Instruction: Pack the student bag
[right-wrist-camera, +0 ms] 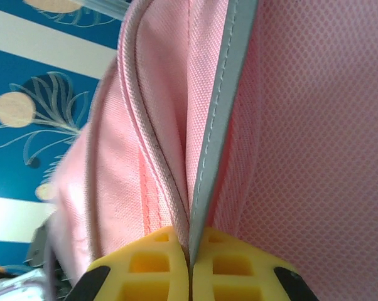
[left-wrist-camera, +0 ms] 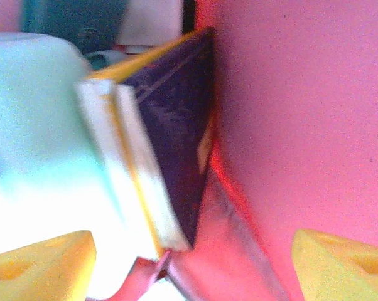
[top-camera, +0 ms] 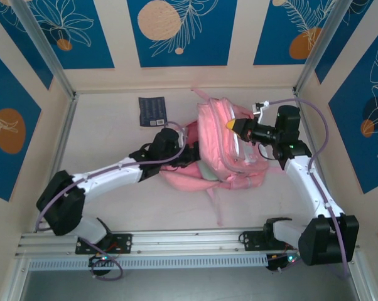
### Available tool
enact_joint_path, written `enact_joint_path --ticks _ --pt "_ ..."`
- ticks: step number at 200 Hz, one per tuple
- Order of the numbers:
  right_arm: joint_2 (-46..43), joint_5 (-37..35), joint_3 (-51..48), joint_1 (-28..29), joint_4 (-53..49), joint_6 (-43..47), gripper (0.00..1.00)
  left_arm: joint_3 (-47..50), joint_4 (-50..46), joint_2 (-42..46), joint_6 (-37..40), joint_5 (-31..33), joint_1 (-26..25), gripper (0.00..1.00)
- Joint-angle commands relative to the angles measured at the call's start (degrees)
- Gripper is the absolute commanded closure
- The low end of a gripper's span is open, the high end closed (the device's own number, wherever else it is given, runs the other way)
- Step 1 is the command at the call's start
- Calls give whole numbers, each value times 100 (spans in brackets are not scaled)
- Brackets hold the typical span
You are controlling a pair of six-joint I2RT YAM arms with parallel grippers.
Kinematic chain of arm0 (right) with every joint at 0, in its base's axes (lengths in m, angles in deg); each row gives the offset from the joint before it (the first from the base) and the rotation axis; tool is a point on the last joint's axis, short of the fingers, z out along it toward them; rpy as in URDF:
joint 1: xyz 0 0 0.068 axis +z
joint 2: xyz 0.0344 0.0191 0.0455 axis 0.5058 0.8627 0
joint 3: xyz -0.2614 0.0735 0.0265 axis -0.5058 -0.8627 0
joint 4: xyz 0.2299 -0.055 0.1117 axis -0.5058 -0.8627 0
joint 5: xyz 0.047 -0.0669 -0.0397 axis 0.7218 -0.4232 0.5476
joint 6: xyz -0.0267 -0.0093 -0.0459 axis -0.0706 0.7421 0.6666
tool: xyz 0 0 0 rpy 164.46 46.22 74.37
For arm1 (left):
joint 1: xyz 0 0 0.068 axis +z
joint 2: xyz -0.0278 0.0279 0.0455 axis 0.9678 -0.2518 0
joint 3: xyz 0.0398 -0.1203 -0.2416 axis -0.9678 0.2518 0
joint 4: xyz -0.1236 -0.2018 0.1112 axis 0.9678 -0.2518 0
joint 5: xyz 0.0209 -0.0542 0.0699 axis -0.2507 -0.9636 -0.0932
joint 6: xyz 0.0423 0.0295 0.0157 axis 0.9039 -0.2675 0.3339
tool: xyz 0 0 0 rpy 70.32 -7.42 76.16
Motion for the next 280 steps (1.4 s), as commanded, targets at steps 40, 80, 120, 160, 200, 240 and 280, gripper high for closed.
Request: enact_joint_path --ticks 40,80,120,160,200,240,280 --pt "259 -3296 939 1099 -2316 1709 100 475 -2041 1751 767 1901 678 20" --pt "940 -5383 1494 2144 -2820 2630 93 193 -2342 1627 710 1818 1703 20" --pt "1605 -6047 1805 2796 -2850 3075 68 -585 -2726 613 701 2064 2461 20" --pt "1723 -5575 1817 2968 -2526 3133 49 -2203 -3318 -1182 1584 2063 2937 22" --pt "1573 -5246 1806 3063 -2521 3152 44 -4237 -4254 -3112 2707 1878 3387 28" --pt "1426 -5183 1634 3187 -2551 3210 37 -6106 -5319 -4623 3625 1940 3429 29" --pt "1268 -5112 1352 3154 -2365 3250 37 -6181 -5227 -4970 3612 1792 3438 31"
